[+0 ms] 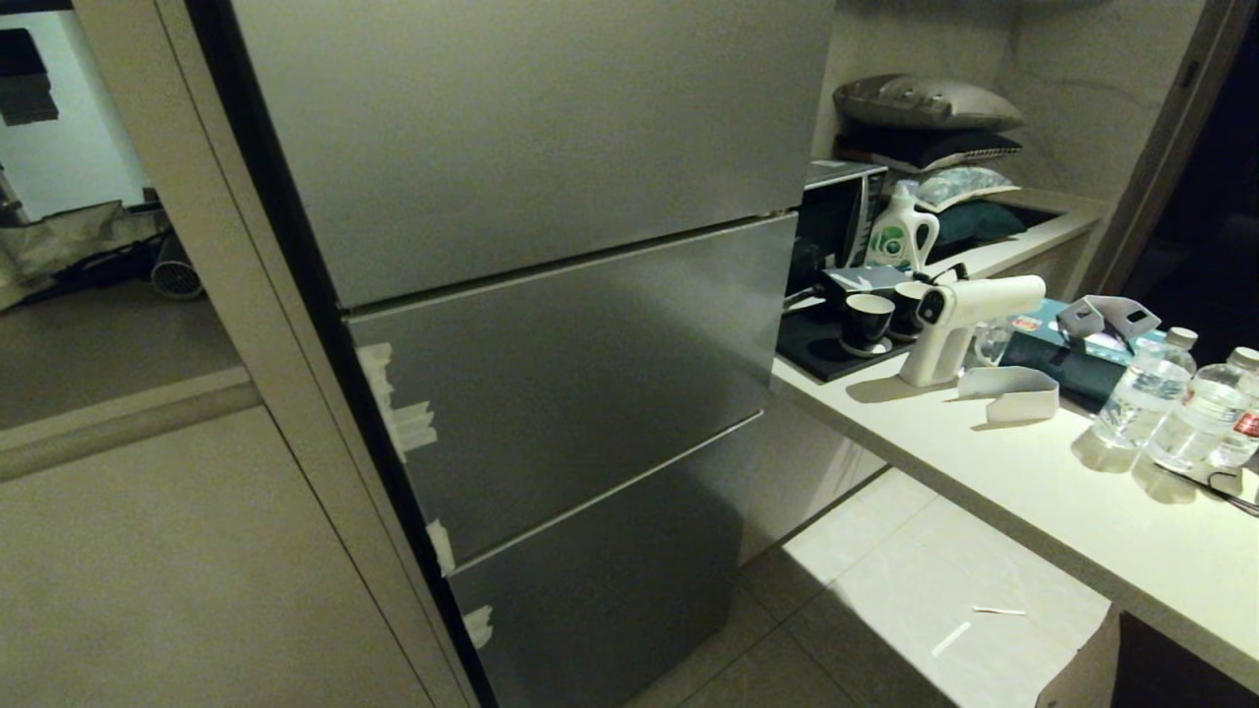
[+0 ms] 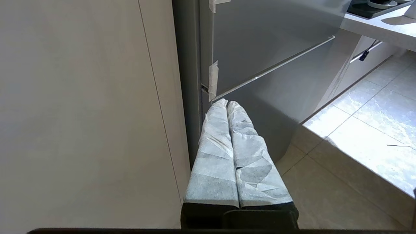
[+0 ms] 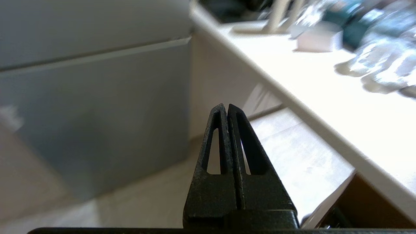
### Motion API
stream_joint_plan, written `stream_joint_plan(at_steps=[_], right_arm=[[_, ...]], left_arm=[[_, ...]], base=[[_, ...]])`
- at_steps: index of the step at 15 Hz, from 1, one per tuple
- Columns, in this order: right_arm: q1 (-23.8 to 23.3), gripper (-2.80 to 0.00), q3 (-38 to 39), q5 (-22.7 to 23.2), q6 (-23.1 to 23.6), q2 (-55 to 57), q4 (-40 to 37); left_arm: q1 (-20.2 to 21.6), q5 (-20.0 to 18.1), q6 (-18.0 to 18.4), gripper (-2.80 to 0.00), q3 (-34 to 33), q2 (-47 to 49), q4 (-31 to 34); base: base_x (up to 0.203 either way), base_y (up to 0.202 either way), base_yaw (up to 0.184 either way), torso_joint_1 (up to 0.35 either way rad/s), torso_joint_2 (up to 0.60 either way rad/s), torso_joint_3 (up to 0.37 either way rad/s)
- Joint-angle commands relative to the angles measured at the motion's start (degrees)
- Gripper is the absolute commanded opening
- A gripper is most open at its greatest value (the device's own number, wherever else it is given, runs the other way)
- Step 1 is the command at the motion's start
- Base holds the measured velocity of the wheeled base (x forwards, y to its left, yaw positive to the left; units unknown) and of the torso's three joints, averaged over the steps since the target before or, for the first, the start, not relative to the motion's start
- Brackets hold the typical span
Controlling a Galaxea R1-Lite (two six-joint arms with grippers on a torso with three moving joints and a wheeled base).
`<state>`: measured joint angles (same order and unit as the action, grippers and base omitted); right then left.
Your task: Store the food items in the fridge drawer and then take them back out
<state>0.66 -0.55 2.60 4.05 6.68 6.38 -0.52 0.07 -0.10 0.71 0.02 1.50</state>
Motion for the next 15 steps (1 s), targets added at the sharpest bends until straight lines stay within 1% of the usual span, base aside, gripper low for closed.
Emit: stream_joint_plan(at_steps=[1, 3, 4, 5, 15], right_arm=[[-0.5, -2.80, 2.1, -1.7, 0.6, -7.0, -1.2], [-0.6, -2.80, 2.3, -2.6, -2.0, -6.7, -1.5], [-0.6, -2.80, 2.3, -2.7, -4.4, -6.7, -1.4], [-0.6, -2.80, 2.3, -3.2, -4.8, -6.7, -1.4], [-0.6, -2.80, 2.3, -3.4, -5.0, -6.7, -1.5]], left_arm=[[0.0, 0.0, 0.0, -2.80, 0.0, 0.0, 0.0], [0.0, 0.0, 0.0, -2.80, 0.0, 0.0, 0.1], [0.0, 0.0, 0.0, -2.80, 0.0, 0.0, 0.0], [0.0, 0.0, 0.0, -2.80, 0.0, 0.0, 0.0], [0.0, 0.0, 0.0, -2.80, 0.0, 0.0, 0.1]], base=[[0.000, 0.000, 0.000, 0.000, 0.00, 0.000], [0.000, 0.000, 0.000, 0.000, 0.00, 0.000], [0.000, 0.000, 0.000, 0.000, 0.00, 0.000], [0.000, 0.000, 0.000, 0.000, 0.00, 0.000], [0.000, 0.000, 0.000, 0.000, 0.00, 0.000]])
